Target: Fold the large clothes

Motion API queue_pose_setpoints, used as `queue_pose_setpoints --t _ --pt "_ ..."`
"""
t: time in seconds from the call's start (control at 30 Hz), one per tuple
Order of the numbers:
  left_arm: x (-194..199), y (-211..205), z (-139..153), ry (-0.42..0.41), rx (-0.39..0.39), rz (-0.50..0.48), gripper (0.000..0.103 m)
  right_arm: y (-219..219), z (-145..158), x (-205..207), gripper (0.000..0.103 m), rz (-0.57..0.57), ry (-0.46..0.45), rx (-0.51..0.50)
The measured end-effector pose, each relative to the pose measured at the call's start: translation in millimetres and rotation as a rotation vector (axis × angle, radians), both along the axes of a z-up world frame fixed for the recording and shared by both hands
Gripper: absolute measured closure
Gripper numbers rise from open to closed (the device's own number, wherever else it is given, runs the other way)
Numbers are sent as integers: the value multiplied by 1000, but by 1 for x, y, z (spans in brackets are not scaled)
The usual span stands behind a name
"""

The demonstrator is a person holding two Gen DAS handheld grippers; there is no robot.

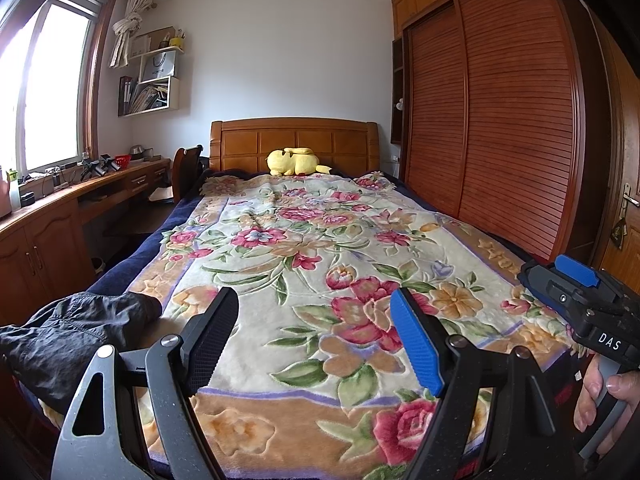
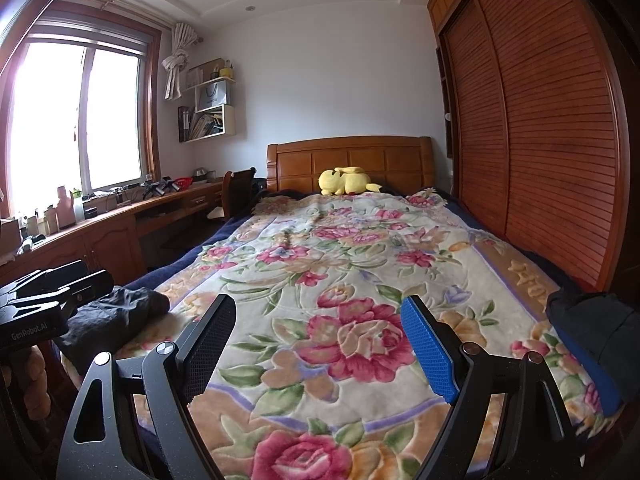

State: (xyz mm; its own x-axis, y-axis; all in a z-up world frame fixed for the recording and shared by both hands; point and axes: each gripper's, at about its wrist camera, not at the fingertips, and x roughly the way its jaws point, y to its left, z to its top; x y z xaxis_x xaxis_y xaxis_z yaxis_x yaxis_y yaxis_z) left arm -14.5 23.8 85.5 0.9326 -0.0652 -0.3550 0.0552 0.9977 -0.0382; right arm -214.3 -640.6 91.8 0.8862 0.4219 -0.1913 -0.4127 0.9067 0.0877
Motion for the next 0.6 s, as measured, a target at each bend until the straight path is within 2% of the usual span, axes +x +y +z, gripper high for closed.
queue_pose_setpoints --t 0.6 --pt "0 -1 0 0 -1 -1 24 -2 0 2 17 11 4 1"
